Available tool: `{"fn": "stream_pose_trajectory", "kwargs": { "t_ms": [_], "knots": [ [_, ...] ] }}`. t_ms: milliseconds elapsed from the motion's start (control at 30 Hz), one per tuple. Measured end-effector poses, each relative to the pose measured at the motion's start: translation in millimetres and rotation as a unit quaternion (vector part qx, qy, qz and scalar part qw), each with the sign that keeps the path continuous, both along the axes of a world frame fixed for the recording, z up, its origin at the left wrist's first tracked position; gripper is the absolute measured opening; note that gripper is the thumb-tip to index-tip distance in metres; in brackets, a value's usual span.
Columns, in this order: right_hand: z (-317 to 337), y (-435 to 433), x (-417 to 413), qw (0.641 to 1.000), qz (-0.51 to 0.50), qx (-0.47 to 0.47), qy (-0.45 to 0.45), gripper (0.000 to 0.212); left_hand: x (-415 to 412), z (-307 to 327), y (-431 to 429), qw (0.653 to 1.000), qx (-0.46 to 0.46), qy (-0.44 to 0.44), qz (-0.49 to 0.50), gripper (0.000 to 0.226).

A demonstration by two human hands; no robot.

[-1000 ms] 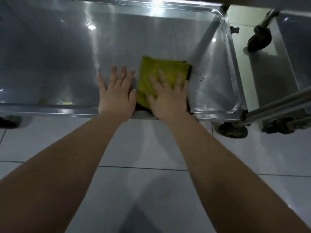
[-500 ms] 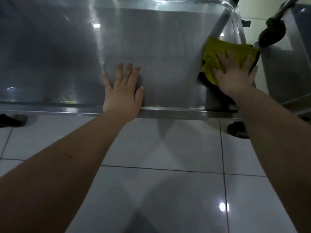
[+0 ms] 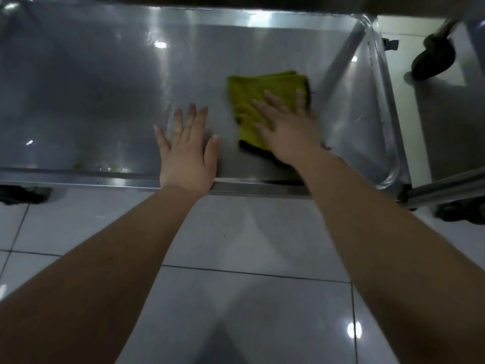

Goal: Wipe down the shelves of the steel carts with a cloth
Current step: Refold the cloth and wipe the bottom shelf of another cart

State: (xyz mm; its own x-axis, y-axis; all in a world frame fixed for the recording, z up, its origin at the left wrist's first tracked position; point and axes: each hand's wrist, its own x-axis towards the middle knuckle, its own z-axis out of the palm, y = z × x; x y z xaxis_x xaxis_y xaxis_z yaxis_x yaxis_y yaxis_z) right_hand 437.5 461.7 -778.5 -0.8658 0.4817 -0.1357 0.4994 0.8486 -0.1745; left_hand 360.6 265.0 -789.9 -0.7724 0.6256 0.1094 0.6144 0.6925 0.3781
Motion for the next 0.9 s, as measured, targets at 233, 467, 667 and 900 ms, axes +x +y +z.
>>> {"fn": "stream_pose_trajectory", "kwargs": {
  "t_ms": [233,467,667,900],
  "knots": [
    [4,11,95,0.968,-0.249,-0.004,-0.003,0.053,1,-1,-1,0.999,-0.029,0.009,-0.012,0.06],
    [15,-135,11,0.998,-0.009,-0.016,-0.064,0.064,-3,6,-7,0.987,0.131,-0.086,-0.044,0.059],
    [13,-91,19,0.998,-0.036,-0.028,-0.054,0.054,-23,20,-39,0.972,0.192,-0.132,-0.021,0.051],
    [17,-71,13,0.96,-0.275,-0.042,-0.037,0.053,-66,22,-128,0.998,0.018,-0.017,-0.051,0.053]
  ]
}}
